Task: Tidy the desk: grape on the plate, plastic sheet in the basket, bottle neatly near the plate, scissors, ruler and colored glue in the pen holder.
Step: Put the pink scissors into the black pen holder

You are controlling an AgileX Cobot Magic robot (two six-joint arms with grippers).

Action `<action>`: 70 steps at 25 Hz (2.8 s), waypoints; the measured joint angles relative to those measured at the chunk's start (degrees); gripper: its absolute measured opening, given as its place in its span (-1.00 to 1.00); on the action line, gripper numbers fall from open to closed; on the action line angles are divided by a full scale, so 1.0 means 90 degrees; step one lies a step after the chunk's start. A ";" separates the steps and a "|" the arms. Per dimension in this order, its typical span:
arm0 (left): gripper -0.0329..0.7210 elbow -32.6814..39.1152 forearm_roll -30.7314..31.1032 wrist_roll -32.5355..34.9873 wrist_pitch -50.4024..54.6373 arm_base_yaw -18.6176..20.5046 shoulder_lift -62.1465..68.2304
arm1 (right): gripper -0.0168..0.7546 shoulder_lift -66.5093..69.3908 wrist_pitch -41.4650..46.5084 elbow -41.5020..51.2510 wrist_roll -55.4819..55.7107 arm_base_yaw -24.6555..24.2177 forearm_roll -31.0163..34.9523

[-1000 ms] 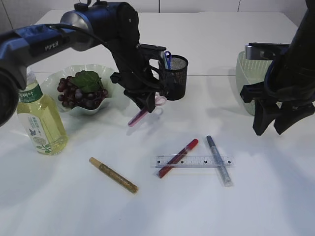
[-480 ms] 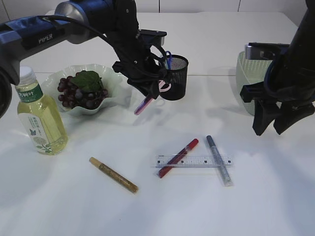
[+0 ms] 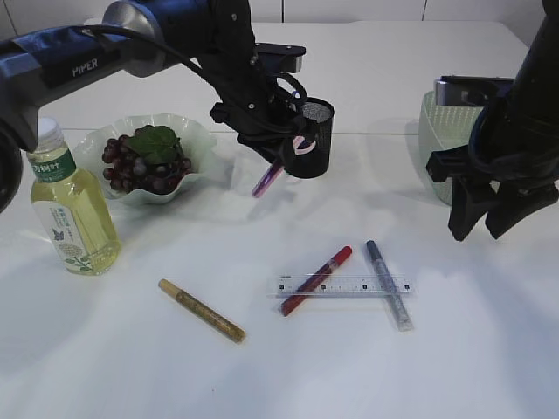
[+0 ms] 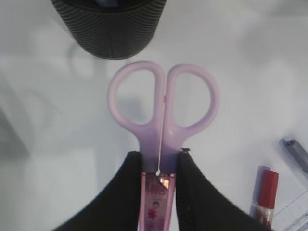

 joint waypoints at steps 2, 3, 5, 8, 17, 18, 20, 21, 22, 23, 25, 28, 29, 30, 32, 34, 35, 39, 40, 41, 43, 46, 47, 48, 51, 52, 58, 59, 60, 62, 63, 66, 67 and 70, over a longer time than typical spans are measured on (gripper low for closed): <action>-0.56 0.0000 0.0012 0.0000 0.0086 -0.0029 -0.0060 | -0.01 0.0000 0.0000 0.0000 0.0000 0.0000 0.0000; -0.56 0.0000 0.0043 0.0000 0.0198 -0.0029 -0.0072 | -0.01 0.0000 0.0000 0.0000 0.0000 0.0000 0.0000; -0.56 0.0000 0.0159 -0.0074 0.0436 -0.0029 -0.0106 | -0.01 0.0000 0.0000 0.0000 0.0000 0.0000 0.0000; -0.56 0.0000 0.0286 -0.0104 0.0809 -0.0029 -0.0116 | -0.02 0.0000 0.0000 0.0000 0.0000 0.0000 0.0000; -0.56 0.0000 0.0295 -0.0118 0.1098 -0.0029 -0.0236 | -0.01 0.0000 0.0000 0.0000 -0.0014 0.0000 0.0029; -0.56 0.0000 0.0265 -0.0118 0.1114 -0.0029 -0.0253 | -0.01 0.0000 0.0000 0.0000 -0.0014 0.0000 0.0029; -0.56 0.0000 0.0209 -0.0133 0.1114 -0.0029 -0.0330 | -0.01 0.0000 0.0000 0.0000 -0.0014 0.0000 0.0033; -0.56 0.0057 0.0194 -0.0137 0.1114 -0.0029 -0.0396 | -0.01 0.0000 0.0000 0.0000 -0.0014 0.0000 0.0033; -0.56 0.0160 0.0194 -0.0148 0.1114 -0.0029 -0.0475 | -0.01 0.0000 0.0000 0.0000 -0.0014 0.0000 0.0043; -0.55 0.0315 0.0181 -0.0148 0.1114 -0.0029 -0.0565 | -0.01 0.0000 0.0000 0.0000 -0.0014 0.0000 0.0043; -0.55 0.0712 0.0181 -0.0162 0.1114 -0.0029 -0.0759 | -0.01 0.0000 0.0000 0.0000 -0.0014 0.0000 0.0043; -0.55 0.1305 0.0181 -0.0162 0.1127 -0.0029 -0.1032 | -0.01 0.0000 0.0000 0.0000 -0.0014 0.0000 0.0048; -0.55 0.1452 0.0181 -0.0162 0.1127 -0.0029 -0.1123 | -0.01 0.0000 0.0000 0.0000 -0.0014 0.0000 0.0058; -0.55 0.1587 0.0194 -0.0162 0.1114 -0.0029 -0.1224 | -0.01 0.0000 0.0000 0.0000 -0.0017 0.0000 0.0073; -0.55 0.1826 0.0220 -0.0162 0.0971 -0.0029 -0.1444 | -0.01 0.0000 0.0000 0.0000 -0.0017 0.0000 0.0087; -0.55 0.2121 0.0220 -0.0162 0.0709 -0.0029 -0.1712 | -0.01 0.0000 0.0000 0.0000 -0.0027 0.0000 0.0102; -0.55 0.2277 0.0220 -0.0162 0.0553 -0.0040 -0.1833 | -0.01 0.0000 0.0000 0.0000 -0.0027 0.0000 0.0102; -0.55 0.3258 0.0224 -0.0162 -0.0668 -0.0054 -0.2393 | -0.01 0.0000 0.0000 0.0000 -0.0027 0.0000 0.0106; -0.55 0.3551 0.0224 -0.0162 -0.1110 -0.0054 -0.2526 | -0.01 0.0000 0.0000 0.0000 -0.0027 0.0000 0.0116; -0.55 0.3828 0.0224 -0.0162 -0.1565 -0.0054 -0.2636 | -0.01 0.0000 0.0000 0.0000 -0.0027 0.0000 0.0116; -0.55 0.4238 0.0224 -0.0162 -0.2395 -0.0054 -0.2751 | -0.01 0.0000 0.0000 0.0000 -0.0027 0.0000 0.0116; -0.55 0.4539 0.0224 -0.0162 -0.3477 -0.0054 -0.2780 | -0.01 0.0000 0.0000 0.0000 -0.0027 0.0000 0.0116; -0.55 0.4575 0.0235 -0.0162 -0.3791 -0.0054 -0.2780 | -0.01 0.0000 0.0000 0.0000 -0.0027 0.0000 0.0116; -0.55 0.4584 0.0249 -0.0162 -0.4116 -0.0054 -0.2780 | -0.01 0.0000 0.0000 0.0000 -0.0027 0.0000 0.0116; -0.55 0.4584 0.0283 -0.0162 -0.5023 -0.0054 -0.2780 | -0.01 0.0000 0.0000 0.0000 -0.0027 0.0000 0.0116; -0.55 0.4584 0.0287 -0.0162 -0.5301 -0.0054 -0.2780 | -0.01 0.0000 0.0000 0.0000 -0.0027 0.0000 0.0116; -0.55 0.4584 0.0297 -0.0162 -0.6864 -0.0054 -0.2736 | -0.01 0.0000 0.0000 0.0000 -0.0027 0.0000 0.0116; -0.55 0.4584 0.0297 -0.0162 -0.7126 -0.0054 -0.2682 | -0.01 0.0000 0.0000 0.0000 -0.0027 0.0000 0.0116; -0.54 0.4584 0.0297 -0.0162 -0.7329 -0.0054 -0.2602 | -0.01 0.0000 0.0000 0.0000 -0.0027 0.0000 0.0116; -0.54 0.4584 0.0297 -0.0162 -0.7800 -0.0054 -0.2425 | -0.01 0.0000 -0.0011 0.0000 -0.0027 0.0000 0.0116; -0.54 0.4584 0.0297 -0.0162 -0.8009 -0.0054 -0.2326 | -0.01 0.0000 -0.0025 0.0000 -0.0027 0.0000 0.0116; -0.54 0.4584 0.0297 -0.0162 -0.8686 -0.0054 -0.2069 | -0.01 0.0000 -0.0062 0.0000 -0.0027 0.0000 0.0116; -0.54 0.4584 0.0297 -0.0162 -0.8903 -0.0054 -0.1994 | -0.01 0.0000 -0.0094 0.0000 -0.0027 0.0000 0.0116; -0.54 0.4584 0.0297 -0.0162 -0.9379 -0.0054 -0.1814 | -0.01 0.0000 -0.0188 0.0000 -0.0027 0.0000 0.0116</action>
